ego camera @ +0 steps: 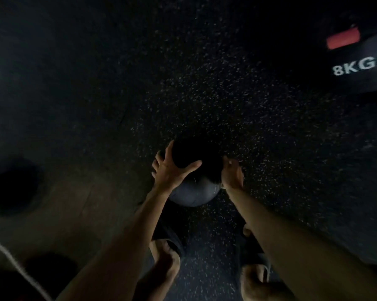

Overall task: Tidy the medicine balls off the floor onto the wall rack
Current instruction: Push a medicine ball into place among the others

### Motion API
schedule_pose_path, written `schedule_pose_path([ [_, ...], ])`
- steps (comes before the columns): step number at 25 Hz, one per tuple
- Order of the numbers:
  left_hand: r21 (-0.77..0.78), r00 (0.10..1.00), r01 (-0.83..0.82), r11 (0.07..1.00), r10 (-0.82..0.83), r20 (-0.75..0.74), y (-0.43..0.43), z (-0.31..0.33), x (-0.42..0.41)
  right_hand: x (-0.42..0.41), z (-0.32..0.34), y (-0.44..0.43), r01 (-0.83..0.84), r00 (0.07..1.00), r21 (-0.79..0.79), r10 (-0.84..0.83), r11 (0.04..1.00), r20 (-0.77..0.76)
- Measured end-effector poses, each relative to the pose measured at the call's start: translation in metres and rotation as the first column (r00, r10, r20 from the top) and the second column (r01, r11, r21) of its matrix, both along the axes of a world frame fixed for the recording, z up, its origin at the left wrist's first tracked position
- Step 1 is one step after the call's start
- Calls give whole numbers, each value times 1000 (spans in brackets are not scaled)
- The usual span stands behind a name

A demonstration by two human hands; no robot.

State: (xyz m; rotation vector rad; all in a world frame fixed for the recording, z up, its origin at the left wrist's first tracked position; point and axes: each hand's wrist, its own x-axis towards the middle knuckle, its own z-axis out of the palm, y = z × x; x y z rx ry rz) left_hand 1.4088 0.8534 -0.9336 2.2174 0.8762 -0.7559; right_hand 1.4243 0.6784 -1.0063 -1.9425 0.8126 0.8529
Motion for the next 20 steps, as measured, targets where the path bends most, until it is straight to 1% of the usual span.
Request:
schedule_pose_path([
  [2, 31, 998, 7, 1000, -5, -65, -7, -1, 33, -23, 14, 3, 92, 981, 5, -92, 996, 173],
  [3, 31, 996, 16, 999, -13, -87, -8, -2, 51, -38, 20, 9, 96, 962, -3, -92, 995, 258],
  [5, 40, 993, 66, 997, -62, -98, -8, -8, 83, -63, 31, 27, 16, 920, -7, -12, 1000, 392],
  [7, 57, 986, 131, 990, -124, -109, -10, -18, 111, -70, 34, 43, -50, 890, -33, 60, 998, 453],
  [9, 78, 971, 221, 972, -211, -112, -11, -26, 128, -58, 35, 52, -36, 901, -47, 53, 998, 431],
  [10, 55, 957, 276, 960, -270, -102, -9, -28, 136, -47, 37, 54, -7, 909, -40, 23, 999, 416],
  [12, -73, 917, 395, 916, -398, -32, -7, -30, 151, -23, 38, 52, 69, 925, -37, -50, 997, 376],
  [13, -148, 887, 459, 876, -461, 23, -5, -29, 160, -10, 39, 47, 106, 931, -36, -86, 994, 354],
  [15, -298, 839, 539, 788, -532, 112, -5, -28, 179, 16, 36, 32, 161, 940, -30, -144, 987, 309],
  [16, -336, 813, 577, 744, -564, 147, -7, -29, 187, 29, 31, 22, 180, 942, -23, -165, 983, 293],
  [18, -330, 734, 677, 658, -638, 233, -17, -31, 201, 54, 19, 3, 245, 924, -18, -228, 969, 306],
  [20, -308, 669, 743, 595, -679, 302, -30, -32, 214, 77, 13, -13, 298, 901, -7, -279, 955, 333],
])
